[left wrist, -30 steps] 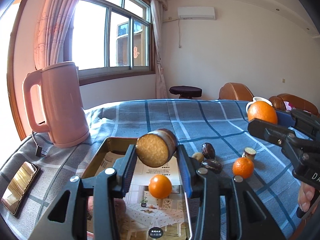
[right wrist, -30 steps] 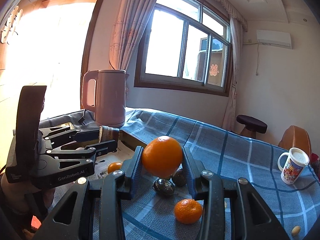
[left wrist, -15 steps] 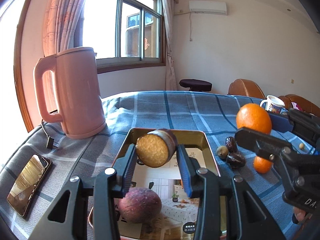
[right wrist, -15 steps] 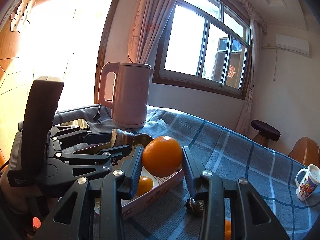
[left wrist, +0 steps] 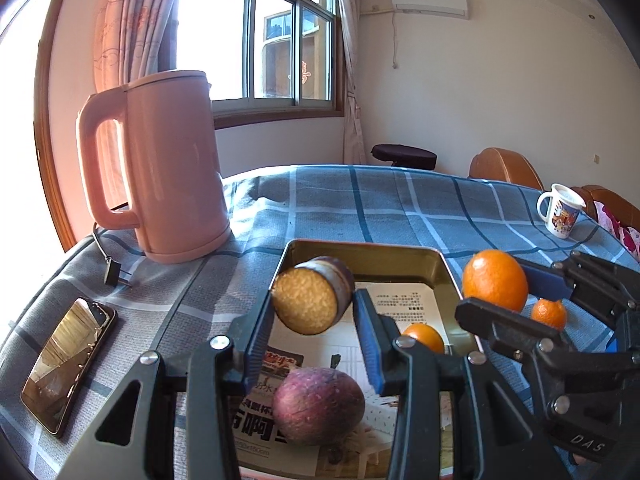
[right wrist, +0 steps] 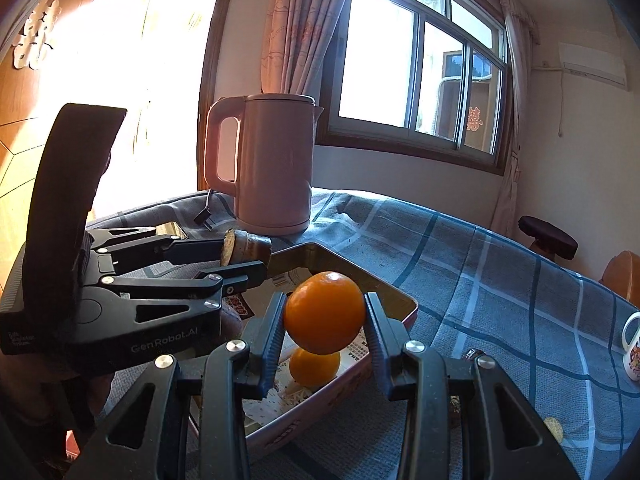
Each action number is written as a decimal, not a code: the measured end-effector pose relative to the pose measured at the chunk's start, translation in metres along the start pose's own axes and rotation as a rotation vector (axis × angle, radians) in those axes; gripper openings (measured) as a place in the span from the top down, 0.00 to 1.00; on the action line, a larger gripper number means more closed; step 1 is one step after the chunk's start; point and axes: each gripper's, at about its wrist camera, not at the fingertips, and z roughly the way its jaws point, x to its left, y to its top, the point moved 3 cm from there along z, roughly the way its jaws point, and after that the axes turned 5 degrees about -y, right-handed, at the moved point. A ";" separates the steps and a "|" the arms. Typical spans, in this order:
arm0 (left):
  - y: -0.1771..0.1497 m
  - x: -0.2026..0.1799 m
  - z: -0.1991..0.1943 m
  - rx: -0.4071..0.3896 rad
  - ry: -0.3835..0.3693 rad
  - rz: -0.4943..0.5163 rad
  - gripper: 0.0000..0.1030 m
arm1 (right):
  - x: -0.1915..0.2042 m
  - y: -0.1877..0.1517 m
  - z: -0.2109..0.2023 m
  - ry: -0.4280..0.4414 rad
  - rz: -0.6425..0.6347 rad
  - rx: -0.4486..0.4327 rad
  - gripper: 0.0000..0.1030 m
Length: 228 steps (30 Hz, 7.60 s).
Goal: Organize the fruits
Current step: 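Lower the tuber piece into the tin with the left tool while the right tool releases the orange there, then grasp an orange with the left tool while the right tool grasps a cut tuber piece, then lift and carry the orange and tuber piece toward the tin with both tools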
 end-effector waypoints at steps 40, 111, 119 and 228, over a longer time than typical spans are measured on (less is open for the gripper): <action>-0.001 0.005 0.005 0.022 0.026 -0.034 0.33 | 0.003 -0.009 0.021 -0.010 0.001 0.101 0.32; 0.007 -0.177 0.055 0.127 -0.253 0.112 0.53 | -0.174 -0.083 -0.009 -0.230 0.277 0.389 0.65; 0.008 -0.177 0.051 0.107 -0.263 0.116 0.53 | -0.169 -0.076 -0.017 -0.226 0.263 0.333 0.65; 0.011 -0.171 -0.011 -0.217 -0.233 0.146 0.53 | -0.154 -0.054 -0.096 -0.290 0.207 -0.111 0.65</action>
